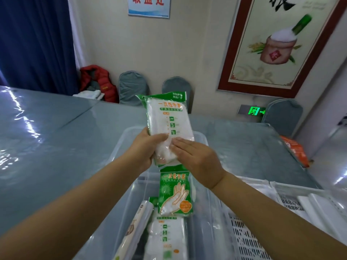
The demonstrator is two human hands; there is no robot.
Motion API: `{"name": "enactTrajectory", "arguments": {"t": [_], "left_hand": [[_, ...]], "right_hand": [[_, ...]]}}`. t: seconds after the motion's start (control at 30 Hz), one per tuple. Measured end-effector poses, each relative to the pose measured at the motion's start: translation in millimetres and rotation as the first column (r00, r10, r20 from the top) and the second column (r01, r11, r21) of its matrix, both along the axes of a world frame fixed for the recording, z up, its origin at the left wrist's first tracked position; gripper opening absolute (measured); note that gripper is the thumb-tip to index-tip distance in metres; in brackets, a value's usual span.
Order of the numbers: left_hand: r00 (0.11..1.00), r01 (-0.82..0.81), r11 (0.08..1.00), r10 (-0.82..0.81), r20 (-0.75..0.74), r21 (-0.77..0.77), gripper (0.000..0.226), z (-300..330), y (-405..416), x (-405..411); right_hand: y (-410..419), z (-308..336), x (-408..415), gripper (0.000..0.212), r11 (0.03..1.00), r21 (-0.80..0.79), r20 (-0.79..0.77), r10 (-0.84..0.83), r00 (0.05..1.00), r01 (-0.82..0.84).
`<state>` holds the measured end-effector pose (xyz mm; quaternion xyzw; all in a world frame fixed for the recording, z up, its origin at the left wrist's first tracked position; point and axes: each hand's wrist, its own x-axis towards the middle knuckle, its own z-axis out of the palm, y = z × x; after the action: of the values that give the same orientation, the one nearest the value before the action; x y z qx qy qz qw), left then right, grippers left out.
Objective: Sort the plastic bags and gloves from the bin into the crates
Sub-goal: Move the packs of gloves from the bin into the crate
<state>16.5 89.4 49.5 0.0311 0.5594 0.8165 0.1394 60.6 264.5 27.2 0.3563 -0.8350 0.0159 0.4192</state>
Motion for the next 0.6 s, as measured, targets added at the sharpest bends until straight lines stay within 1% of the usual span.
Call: {"name": "enactTrajectory", "arguments": {"t": [0.07, 0.1, 0.13, 0.17, 0.2, 0.23, 0.27, 0.3, 0.33, 0.37, 0.4, 0.43, 0.47, 0.5, 0.53, 0.6], "left_hand": [[0.997, -0.077, 0.997, 0.077, 0.0, 0.008, 0.038, 4, 8, -1], [0.995, -0.101, 0.995, 0.1, 0.006, 0.028, 0.033, 6, 12, -2], [0.994, -0.107, 0.993, 0.107, 0.013, 0.047, 0.029, 8, 16, -3], [0.995, -0.097, 0.993, 0.096, 0.02, 0.062, 0.027, 10, 21, -4], [0.997, -0.073, 0.995, 0.071, 0.025, 0.071, 0.027, 13, 26, -5], [0.999, -0.042, 0.997, 0.04, 0.03, 0.07, 0.027, 15, 33, -5], [0.999, -0.008, 0.998, 0.006, 0.035, 0.067, 0.028, 18, 42, -4], [0.999, 0.026, 0.998, -0.028, 0.044, 0.062, 0.029, 20, 52, -3], [0.997, 0.056, 0.997, -0.059, 0.056, 0.054, 0.031, 21, 64, -1], [0.994, 0.085, 0.996, -0.088, 0.067, 0.042, 0.032, 21, 78, 2], [0.99, 0.117, 0.993, -0.118, 0.073, 0.023, 0.032, 19, 92, 6], [0.986, 0.148, 0.989, -0.147, 0.076, -0.003, 0.032, 17, 108, 10], [0.983, 0.169, 0.985, -0.166, 0.08, -0.03, 0.032, 13, 124, 15], [0.981, 0.178, 0.982, -0.173, 0.087, -0.057, 0.033, 9, 140, 18], [0.979, 0.184, 0.98, -0.175, 0.1, -0.083, 0.033, 4, 155, 21], [0.975, 0.196, 0.969, -0.176, 0.138, -0.153, 0.034, -6, 187, 25]], "right_hand": [[8, 4, 3, 0.038, 1.0, -0.015, 0.127, -0.006, 0.992, 0.008], [15, 7, 5, 0.043, 0.998, -0.042, 0.158, -0.03, 0.987, 0.037], [23, 11, 7, 0.046, 0.992, -0.093, 0.173, -0.069, 0.983, 0.086], [32, 15, 8, 0.049, 0.974, -0.176, 0.193, -0.11, 0.975, 0.145], [42, 20, 9, 0.05, 0.935, -0.286, 0.235, -0.143, 0.962, 0.209], [52, 24, 8, 0.048, 0.867, -0.411, 0.318, -0.151, 0.936, 0.28], [63, 29, 8, 0.045, 0.766, -0.535, 0.444, -0.104, 0.89, 0.357], [74, 33, 7, 0.041, 0.633, -0.641, 0.569, 0.01, 0.822, 0.435], [86, 36, 6, 0.039, 0.49, -0.711, 0.651, 0.189, 0.735, 0.504], [100, 36, 5, 0.038, 0.36, -0.75, 0.661, 0.391, 0.641, 0.555], [114, 35, 7, 0.039, 0.243, -0.771, 0.608, 0.556, 0.566, 0.588], [127, 34, 10, 0.042, 0.145, -0.78, 0.528, 0.674, 0.516, 0.608], [141, 32, 14, 0.042, 0.071, -0.773, 0.46, 0.747, 0.48, 0.63], [154, 29, 17, 0.039, 0.019, -0.757, 0.413, 0.788, 0.457, 0.653], [168, 25, 20, 0.036, -0.012, -0.734, 0.401, 0.799, 0.448, 0.679], [196, 14, 25, 0.033, -0.039, -0.681, 0.45, 0.765, 0.46, 0.731]]}}
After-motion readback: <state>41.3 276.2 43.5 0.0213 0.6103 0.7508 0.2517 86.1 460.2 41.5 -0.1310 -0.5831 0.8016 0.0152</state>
